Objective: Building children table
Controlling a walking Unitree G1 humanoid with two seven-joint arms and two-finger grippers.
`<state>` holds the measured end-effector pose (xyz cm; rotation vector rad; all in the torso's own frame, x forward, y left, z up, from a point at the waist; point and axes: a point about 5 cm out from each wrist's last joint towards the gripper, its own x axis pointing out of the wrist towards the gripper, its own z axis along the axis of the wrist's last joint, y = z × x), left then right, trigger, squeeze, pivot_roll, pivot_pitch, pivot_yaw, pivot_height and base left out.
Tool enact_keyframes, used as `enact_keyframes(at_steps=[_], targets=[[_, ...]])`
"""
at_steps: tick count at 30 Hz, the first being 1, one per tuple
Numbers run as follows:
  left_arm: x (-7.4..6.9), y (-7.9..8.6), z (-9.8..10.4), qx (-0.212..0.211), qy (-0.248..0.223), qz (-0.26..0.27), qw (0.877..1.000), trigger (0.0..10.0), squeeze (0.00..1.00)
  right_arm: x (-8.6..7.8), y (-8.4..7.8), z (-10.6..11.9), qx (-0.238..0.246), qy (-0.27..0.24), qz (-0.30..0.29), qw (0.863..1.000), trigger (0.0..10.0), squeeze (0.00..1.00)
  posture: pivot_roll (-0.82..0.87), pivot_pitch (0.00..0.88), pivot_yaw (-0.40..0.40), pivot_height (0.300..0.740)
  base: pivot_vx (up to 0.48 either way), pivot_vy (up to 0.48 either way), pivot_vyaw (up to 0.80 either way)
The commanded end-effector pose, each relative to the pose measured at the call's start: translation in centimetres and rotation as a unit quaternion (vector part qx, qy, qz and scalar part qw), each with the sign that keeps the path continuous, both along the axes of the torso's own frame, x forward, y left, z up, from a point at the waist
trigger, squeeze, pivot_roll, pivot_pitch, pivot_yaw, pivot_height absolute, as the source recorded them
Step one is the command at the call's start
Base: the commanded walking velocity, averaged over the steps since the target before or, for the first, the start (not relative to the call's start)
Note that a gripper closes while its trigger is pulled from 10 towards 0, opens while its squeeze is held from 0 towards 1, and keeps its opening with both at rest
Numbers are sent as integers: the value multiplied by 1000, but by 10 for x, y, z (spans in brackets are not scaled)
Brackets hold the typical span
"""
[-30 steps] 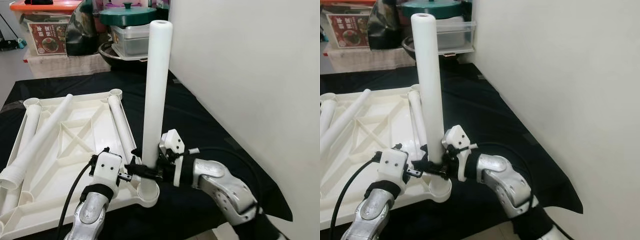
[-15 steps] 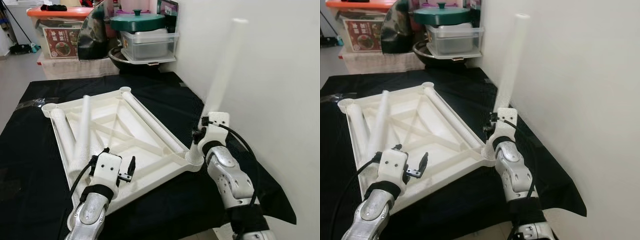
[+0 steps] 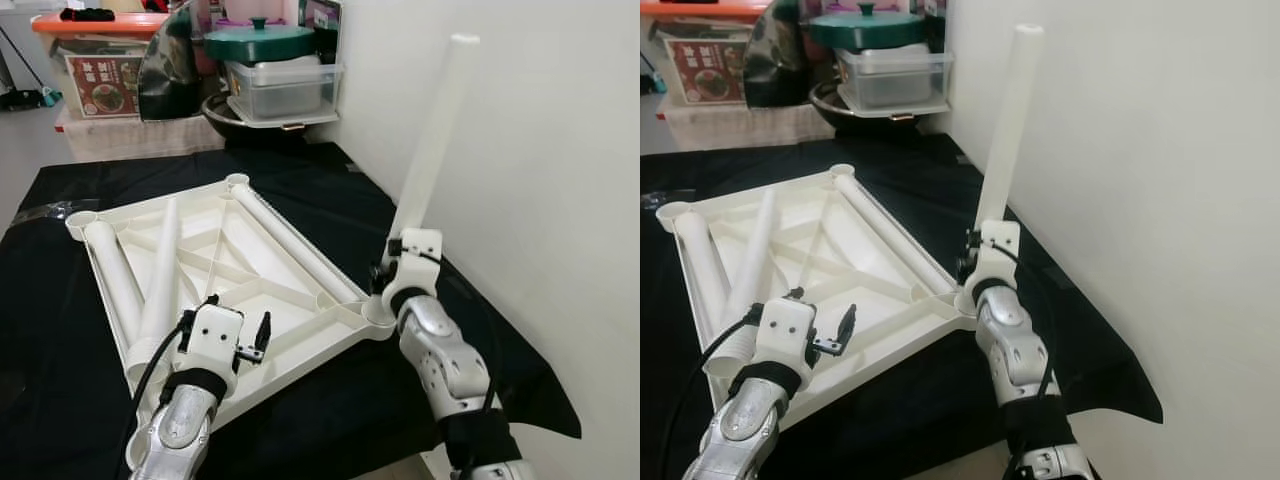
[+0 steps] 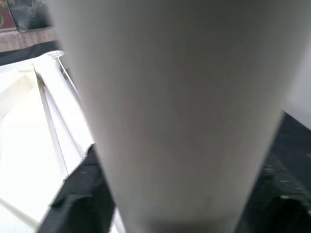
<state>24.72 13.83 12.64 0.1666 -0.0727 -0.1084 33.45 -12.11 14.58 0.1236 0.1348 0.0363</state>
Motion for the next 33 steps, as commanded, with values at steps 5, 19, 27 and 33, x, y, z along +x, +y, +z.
enact_keyframes(at_steps=[5, 19, 27, 33], targets=[[0, -1, -3, 5, 7, -3, 1000, 10000, 0, -9, -3, 23, 23, -64, 43, 997, 10000, 1000, 99, 0, -75, 740, 0, 0, 0], [-2, 2, -4, 6, 9, -2, 1000, 10000, 0, -76, -9, 20, 18, -42, 211, 976, 10000, 1000, 59, 0, -58, 740, 0, 0, 0], [2, 9, 11, 11, -37, 17, 999, 10000, 0, -95, -3, 7, -16, 16, 333, 943, 10000, 1000, 64, 0, -57, 740, 0, 0, 0], [3, 12, 16, 29, -56, 27, 998, 10000, 0, -92, 3, 11, -17, 17, 364, 931, 10000, 392, 87, 0, -65, 740, 0, 0, 0]])
